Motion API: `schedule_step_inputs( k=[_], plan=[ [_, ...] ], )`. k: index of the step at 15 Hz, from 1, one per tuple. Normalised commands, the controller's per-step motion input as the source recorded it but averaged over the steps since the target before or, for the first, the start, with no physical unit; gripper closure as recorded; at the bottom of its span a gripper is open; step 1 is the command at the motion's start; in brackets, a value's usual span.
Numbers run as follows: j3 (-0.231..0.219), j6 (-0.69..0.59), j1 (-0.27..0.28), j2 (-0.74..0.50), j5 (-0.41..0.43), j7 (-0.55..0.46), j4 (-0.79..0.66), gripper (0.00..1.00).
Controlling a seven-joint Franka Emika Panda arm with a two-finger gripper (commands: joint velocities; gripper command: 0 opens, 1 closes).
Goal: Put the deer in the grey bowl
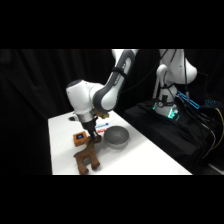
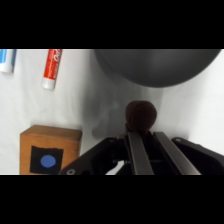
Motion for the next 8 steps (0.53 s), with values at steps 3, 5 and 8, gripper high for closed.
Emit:
schedule_step_inputs(
  k=[3,5,8],
  plan=[
    [-0.086,-0.15,0.150,-0.67,-0.117,0.15,-0.43,0.92],
    [-0.100,-0.15,0.121,-0.66,-0.137,0.14,-0.46,0.92],
    [-0.099,-0.11,0.085,-0.62,-0.131,0.11,-0.47,0.92]
  ],
)
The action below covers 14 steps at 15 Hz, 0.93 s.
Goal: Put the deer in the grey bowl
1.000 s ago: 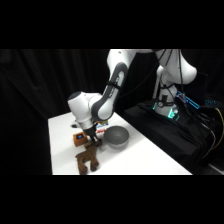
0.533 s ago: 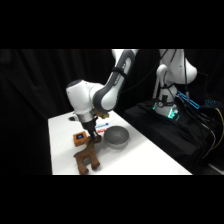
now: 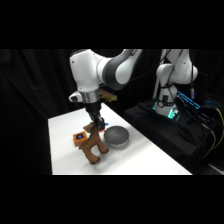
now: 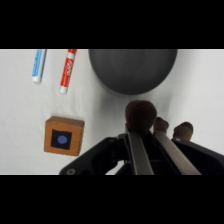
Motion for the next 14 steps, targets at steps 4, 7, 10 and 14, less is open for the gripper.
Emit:
schedule_step_inputs(
  k=[4,7,10,14],
  plan=[
    [-0.103,-0.03,0.037,-0.56,-0.117,0.06,-0.49,0.91],
    [-0.093,0.02,-0.002,-0.47,-0.113,0.04,-0.45,0.91],
    [-0.067,0.04,-0.018,-0.40,-0.127,0.04,-0.41,0.91],
    [-0.019,0.06,-0.005,-0.25,-0.121,0.06,-0.31,0.91]
  ],
)
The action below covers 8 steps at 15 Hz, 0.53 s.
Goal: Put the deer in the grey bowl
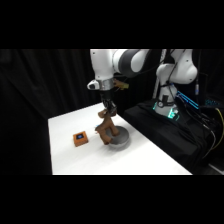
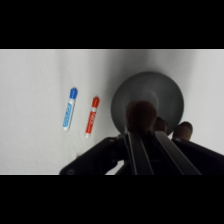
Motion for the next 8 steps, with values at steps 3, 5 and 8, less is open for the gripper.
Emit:
schedule_step_inputs(
  k=[3,5,8],
  plan=[
    [0.023,0.11,0.029,-0.09,-0.087,0.09,-0.21,0.91],
    [0.031,0.15,0.041,0.04,-0.034,0.08,-0.10,0.57],
    [0.019,0.16,0.039,0.10,0.000,0.07,-0.01,0.34]
  ],
)
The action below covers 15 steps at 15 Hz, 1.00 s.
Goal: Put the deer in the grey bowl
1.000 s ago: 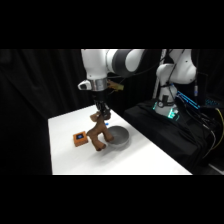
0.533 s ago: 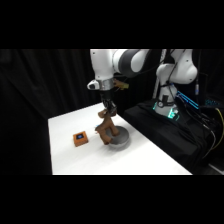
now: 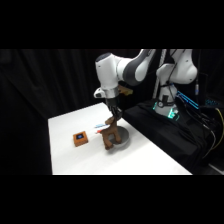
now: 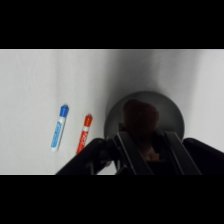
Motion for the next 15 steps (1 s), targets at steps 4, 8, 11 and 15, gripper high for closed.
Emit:
schedule_step_inputs(
  k=[4,8,11,15],
  plan=[
    [0.008,0.11,0.036,0.09,0.002,0.07,0.04,0.02],
    [0.007,0.03,0.043,0.00,-0.012,0.08,0.06,0.00],
    [0.004,-0.08,0.052,-0.18,-0.056,0.12,0.05,0.00],
    [0.015,-0.25,0.059,-0.36,-0.074,0.13,0.04,0.00]
  ],
)
